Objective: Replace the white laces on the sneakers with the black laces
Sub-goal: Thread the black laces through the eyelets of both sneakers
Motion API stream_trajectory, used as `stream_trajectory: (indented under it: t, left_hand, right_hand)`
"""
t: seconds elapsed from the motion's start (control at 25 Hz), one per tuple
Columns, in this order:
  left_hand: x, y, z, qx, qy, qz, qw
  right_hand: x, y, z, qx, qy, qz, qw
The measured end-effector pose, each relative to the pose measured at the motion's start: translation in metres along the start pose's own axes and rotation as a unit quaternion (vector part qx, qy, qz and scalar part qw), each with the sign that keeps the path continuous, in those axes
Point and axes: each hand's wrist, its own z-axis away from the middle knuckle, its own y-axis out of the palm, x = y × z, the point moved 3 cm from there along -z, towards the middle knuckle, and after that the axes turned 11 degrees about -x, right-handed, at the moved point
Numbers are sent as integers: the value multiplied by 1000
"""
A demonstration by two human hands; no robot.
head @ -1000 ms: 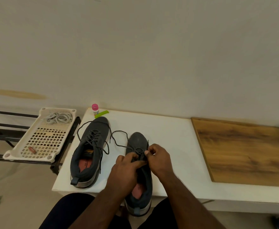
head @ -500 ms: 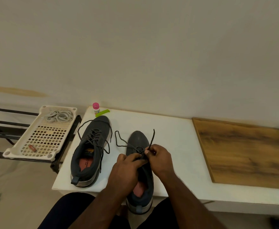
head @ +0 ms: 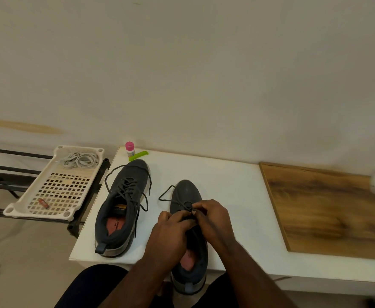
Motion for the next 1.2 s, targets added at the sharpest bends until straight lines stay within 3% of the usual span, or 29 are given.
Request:
stream_trajectory:
  t: [0.08, 0.24, 0.4, 0.56, 0.76, 0.88, 0.96, 1.04, 1.2]
  left_hand:
    - [1, 1, -1, 2, -6, -5, 1000]
    - [2, 0, -1, 0, -15, -18, 1000]
    - [0, 0, -1, 1, -5, -12, 1000]
    - [-1, -2, -1, 9, -12, -10, 1000]
    - [2, 0, -3, 13, -18, -17, 1000]
    - [0, 0, -2, 15, -8, -10, 1000]
    - [-2, 0, -2, 12, 0, -13, 1000]
    - [-2, 0, -1, 12, -2, -13, 1000]
    - [3, 0, -2, 15, -21, -16, 1000]
  right_hand:
    - [3, -1, -1, -10, -27, 17, 999]
    - [8, -14, 17, -116, -22, -101, 988]
    - [-9, -3, 22, -77, 45, -85, 992]
    - [0, 3, 6, -50, 3, -12, 999]
    - [12, -22, 12, -155, 6, -142, 978]
    - [4, -16, 18, -102, 33, -138, 985]
    - [-4, -3, 15, -43, 32, -47, 997]
    - [-3, 4, 7, -31, 27, 11, 999]
    - [17, -16, 7, -151, -4, -92, 984]
